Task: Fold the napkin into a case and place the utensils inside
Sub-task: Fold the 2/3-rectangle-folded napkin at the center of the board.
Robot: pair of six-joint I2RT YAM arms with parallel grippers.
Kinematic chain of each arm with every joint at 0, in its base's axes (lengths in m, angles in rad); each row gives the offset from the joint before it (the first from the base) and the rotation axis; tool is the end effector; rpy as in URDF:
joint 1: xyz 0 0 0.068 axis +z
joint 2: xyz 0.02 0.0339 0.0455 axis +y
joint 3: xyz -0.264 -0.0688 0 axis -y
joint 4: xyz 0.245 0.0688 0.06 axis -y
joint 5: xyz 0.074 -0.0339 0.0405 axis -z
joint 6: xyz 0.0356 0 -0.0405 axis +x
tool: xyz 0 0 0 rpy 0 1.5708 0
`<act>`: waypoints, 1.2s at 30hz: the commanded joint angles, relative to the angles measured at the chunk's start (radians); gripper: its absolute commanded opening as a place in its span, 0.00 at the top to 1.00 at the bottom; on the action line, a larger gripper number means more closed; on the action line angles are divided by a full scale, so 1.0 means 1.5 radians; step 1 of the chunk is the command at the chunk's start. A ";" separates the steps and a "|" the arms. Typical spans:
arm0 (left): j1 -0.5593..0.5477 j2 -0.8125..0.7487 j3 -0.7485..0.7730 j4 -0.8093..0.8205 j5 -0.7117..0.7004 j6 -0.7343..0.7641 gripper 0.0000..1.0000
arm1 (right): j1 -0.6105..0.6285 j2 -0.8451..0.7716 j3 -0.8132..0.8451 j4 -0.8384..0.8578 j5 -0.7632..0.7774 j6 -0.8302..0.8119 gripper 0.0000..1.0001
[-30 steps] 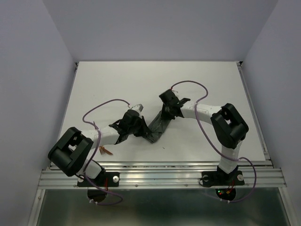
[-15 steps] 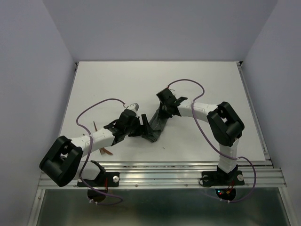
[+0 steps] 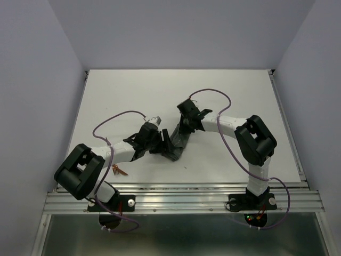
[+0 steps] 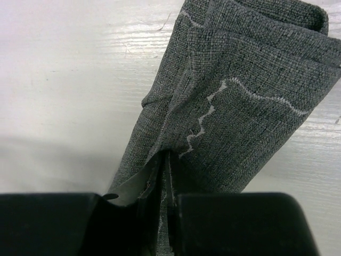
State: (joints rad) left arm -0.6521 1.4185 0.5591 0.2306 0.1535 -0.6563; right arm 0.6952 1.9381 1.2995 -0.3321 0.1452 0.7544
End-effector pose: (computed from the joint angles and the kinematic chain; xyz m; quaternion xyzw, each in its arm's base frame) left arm 0.2142 -0.1704 0.1638 0.0329 0.8886 -0.3295 0.3174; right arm 0.3174 0.2580 0.1719 0.0496 0.9518 0.1436 0.2666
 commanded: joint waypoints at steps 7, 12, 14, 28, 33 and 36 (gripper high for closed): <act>0.001 0.048 0.030 0.016 0.029 0.018 0.61 | 0.006 -0.009 0.044 -0.007 -0.009 -0.023 0.88; 0.001 0.039 0.023 0.024 0.039 0.008 0.82 | 0.006 -0.029 0.047 -0.030 0.000 -0.039 0.87; 0.001 0.035 0.019 0.036 0.048 -0.004 0.92 | 0.006 -0.045 0.043 -0.035 0.002 -0.042 0.85; 0.000 -0.050 -0.039 0.063 0.039 -0.099 1.00 | 0.019 -0.155 -0.057 -0.055 -0.014 -0.032 0.77; -0.002 -0.077 -0.061 0.062 0.020 -0.122 1.00 | 0.058 -0.162 -0.083 -0.044 -0.033 -0.009 0.77; -0.007 -0.073 -0.068 0.065 0.017 -0.127 1.00 | 0.068 -0.143 -0.092 -0.030 -0.043 -0.001 0.77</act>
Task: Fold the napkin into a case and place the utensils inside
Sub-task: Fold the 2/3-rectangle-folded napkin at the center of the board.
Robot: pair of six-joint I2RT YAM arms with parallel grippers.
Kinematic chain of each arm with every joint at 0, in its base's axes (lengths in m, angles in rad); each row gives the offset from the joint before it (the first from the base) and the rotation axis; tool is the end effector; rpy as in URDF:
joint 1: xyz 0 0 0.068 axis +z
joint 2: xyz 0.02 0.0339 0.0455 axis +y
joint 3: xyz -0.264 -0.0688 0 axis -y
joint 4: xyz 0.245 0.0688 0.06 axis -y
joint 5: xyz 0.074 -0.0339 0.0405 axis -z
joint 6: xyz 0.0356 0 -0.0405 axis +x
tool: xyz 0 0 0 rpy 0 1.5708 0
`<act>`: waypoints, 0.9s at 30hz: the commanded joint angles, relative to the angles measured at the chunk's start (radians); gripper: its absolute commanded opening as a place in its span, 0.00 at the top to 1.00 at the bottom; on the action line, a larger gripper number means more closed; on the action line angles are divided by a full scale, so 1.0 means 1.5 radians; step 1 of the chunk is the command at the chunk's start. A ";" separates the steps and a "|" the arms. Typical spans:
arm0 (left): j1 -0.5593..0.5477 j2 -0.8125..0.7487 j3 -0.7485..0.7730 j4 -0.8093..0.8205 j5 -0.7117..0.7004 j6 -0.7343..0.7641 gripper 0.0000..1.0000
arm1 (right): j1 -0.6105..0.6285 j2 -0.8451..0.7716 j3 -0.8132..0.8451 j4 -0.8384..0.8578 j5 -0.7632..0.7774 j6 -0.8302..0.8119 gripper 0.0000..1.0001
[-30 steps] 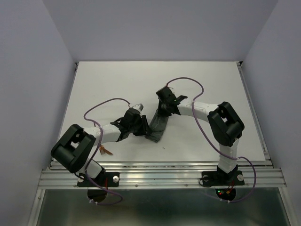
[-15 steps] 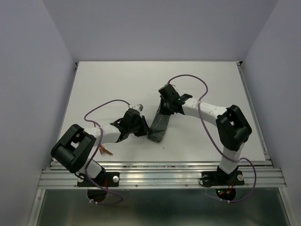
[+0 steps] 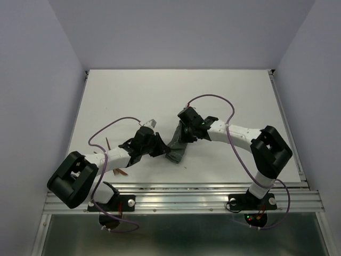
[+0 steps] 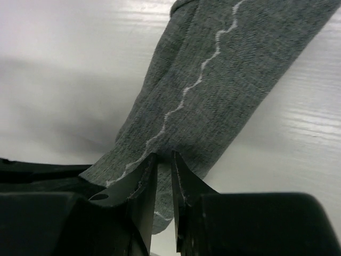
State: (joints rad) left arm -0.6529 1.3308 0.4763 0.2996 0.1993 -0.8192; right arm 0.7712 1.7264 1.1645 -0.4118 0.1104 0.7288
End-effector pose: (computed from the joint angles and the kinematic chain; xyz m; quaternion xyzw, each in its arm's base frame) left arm 0.1990 -0.1611 0.1672 -0.0240 0.8704 -0.3893 0.3003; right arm 0.2621 0.2493 0.2041 -0.0040 0.9544 0.1616 0.2508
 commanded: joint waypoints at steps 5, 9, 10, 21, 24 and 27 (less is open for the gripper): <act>-0.015 -0.005 -0.027 0.020 -0.007 -0.020 0.84 | 0.018 0.038 -0.009 0.038 -0.016 0.021 0.77; -0.017 -0.031 -0.045 0.012 -0.001 -0.019 0.49 | 0.018 0.064 -0.016 0.039 -0.010 0.012 0.78; -0.017 -0.047 -0.048 0.001 0.000 -0.019 0.41 | 0.018 0.067 -0.017 0.040 -0.009 0.008 0.78; -0.017 -0.133 -0.033 -0.066 -0.014 -0.005 0.36 | 0.024 0.052 -0.016 0.075 -0.035 -0.074 0.77; -0.016 -0.121 -0.026 -0.047 -0.013 -0.010 0.36 | 0.024 0.047 -0.016 0.079 -0.045 -0.078 0.77; -0.017 -0.081 -0.010 -0.036 -0.023 -0.007 0.25 | 0.024 0.036 -0.023 0.086 -0.050 -0.080 0.77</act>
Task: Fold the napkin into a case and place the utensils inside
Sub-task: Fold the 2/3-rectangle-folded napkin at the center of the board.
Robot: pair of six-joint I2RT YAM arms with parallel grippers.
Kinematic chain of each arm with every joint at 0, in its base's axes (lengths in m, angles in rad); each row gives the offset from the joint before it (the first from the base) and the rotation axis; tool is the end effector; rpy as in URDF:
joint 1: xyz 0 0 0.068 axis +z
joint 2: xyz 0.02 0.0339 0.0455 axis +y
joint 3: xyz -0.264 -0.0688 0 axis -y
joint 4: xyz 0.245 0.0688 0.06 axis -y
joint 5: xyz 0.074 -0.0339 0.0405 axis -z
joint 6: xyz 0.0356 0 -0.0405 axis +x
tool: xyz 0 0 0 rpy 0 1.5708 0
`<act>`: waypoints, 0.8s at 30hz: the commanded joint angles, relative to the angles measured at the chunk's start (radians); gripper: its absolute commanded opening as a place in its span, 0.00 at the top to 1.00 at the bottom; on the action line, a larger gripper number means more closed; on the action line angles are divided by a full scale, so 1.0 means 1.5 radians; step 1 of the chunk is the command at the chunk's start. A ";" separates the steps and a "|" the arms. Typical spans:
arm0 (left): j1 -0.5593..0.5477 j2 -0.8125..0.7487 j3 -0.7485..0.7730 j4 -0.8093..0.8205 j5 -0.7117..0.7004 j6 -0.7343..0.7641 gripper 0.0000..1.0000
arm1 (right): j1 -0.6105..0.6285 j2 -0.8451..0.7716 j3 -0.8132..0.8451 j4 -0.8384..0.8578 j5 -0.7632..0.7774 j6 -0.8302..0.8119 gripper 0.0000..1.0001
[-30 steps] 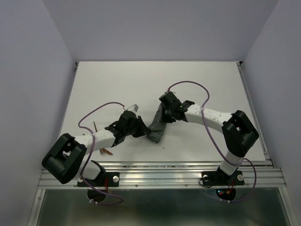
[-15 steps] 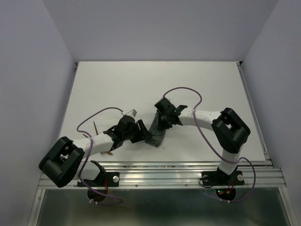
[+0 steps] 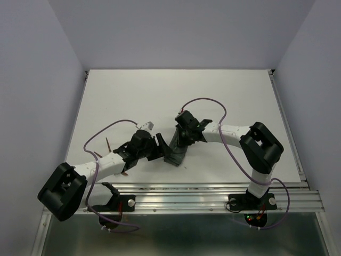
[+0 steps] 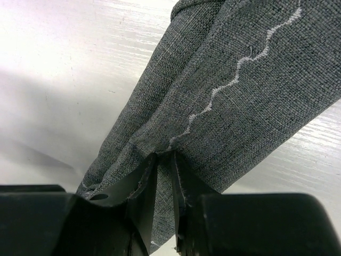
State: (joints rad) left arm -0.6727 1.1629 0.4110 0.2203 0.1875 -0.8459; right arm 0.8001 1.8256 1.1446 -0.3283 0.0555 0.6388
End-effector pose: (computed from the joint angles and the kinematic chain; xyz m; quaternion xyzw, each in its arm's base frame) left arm 0.1751 -0.1480 0.1771 -0.0284 0.8650 -0.3993 0.3026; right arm 0.2613 0.2662 0.1686 -0.0697 0.9580 0.1625 0.2259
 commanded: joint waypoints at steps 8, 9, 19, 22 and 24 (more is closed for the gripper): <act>-0.003 0.114 0.064 0.058 -0.021 0.008 0.26 | 0.004 -0.049 -0.022 0.033 -0.019 -0.030 0.77; -0.003 0.115 0.065 0.061 -0.024 0.006 0.27 | 0.004 -0.050 -0.024 0.033 -0.020 -0.033 0.77; -0.003 0.104 0.049 0.117 -0.023 -0.009 0.17 | 0.004 -0.053 -0.030 0.034 -0.023 -0.034 0.77; -0.004 0.114 0.059 0.111 -0.027 -0.012 0.15 | 0.004 -0.056 -0.031 0.034 -0.022 -0.035 0.77; -0.004 0.127 0.064 0.107 -0.036 -0.023 0.16 | 0.004 -0.057 -0.032 0.034 -0.022 -0.035 0.77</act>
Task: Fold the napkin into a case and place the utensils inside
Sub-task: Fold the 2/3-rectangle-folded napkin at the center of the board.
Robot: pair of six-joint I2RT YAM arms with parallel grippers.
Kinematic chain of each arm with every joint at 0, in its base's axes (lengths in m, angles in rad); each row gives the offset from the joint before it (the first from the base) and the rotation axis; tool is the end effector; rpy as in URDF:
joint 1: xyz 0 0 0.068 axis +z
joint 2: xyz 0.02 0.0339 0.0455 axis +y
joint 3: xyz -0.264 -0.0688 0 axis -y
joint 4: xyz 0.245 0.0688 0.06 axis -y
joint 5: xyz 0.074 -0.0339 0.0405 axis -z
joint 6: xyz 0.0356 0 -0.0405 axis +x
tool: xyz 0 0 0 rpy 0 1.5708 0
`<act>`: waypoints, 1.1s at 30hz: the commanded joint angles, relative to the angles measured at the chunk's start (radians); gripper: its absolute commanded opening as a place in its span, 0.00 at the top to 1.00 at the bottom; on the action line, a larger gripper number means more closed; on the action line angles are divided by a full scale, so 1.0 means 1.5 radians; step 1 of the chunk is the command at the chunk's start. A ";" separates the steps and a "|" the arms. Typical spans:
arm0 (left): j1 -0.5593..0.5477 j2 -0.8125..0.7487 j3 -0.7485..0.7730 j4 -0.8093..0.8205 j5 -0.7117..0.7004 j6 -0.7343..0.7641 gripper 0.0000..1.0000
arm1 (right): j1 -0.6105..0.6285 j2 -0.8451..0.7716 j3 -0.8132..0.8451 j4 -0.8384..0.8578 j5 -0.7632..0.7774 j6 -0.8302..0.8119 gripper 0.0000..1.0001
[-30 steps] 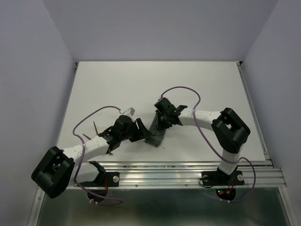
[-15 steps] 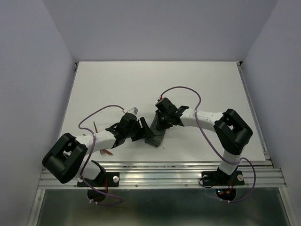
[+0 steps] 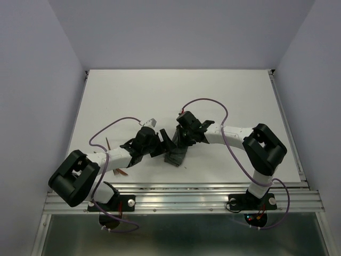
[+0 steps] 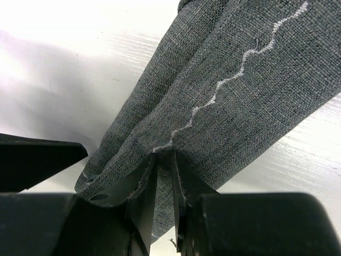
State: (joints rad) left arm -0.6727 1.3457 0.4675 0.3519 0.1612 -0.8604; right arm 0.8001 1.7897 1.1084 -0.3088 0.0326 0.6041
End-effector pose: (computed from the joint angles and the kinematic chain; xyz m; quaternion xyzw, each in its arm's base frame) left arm 0.1983 -0.1653 0.1658 -0.0410 0.8638 -0.3952 0.3097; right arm 0.2555 0.2614 0.1719 -0.0891 0.9539 0.1729 0.2286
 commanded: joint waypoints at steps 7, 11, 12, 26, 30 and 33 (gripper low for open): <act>-0.001 0.065 0.035 0.009 -0.017 -0.034 0.51 | 0.004 -0.035 -0.011 0.021 -0.006 -0.012 0.77; -0.001 0.061 0.026 0.014 -0.006 -0.038 0.68 | 0.004 -0.035 -0.011 0.021 -0.003 -0.012 0.77; -0.002 0.058 0.022 0.014 -0.001 -0.038 0.72 | 0.004 -0.035 -0.011 0.021 -0.001 -0.012 0.77; -0.003 0.043 -0.014 0.035 0.033 -0.046 1.00 | -0.011 -0.140 -0.027 0.000 0.161 0.058 0.72; -0.004 0.029 -0.022 0.033 0.033 -0.049 1.00 | -0.062 -0.154 -0.041 -0.023 0.154 0.065 0.71; -0.009 0.016 -0.034 0.029 0.021 -0.066 0.99 | -0.095 -0.128 -0.045 -0.040 0.126 0.057 0.70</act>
State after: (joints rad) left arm -0.6731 1.4220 0.4442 0.3855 0.1986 -0.9367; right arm 0.7040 1.5654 1.0634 -0.3229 0.2089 0.6811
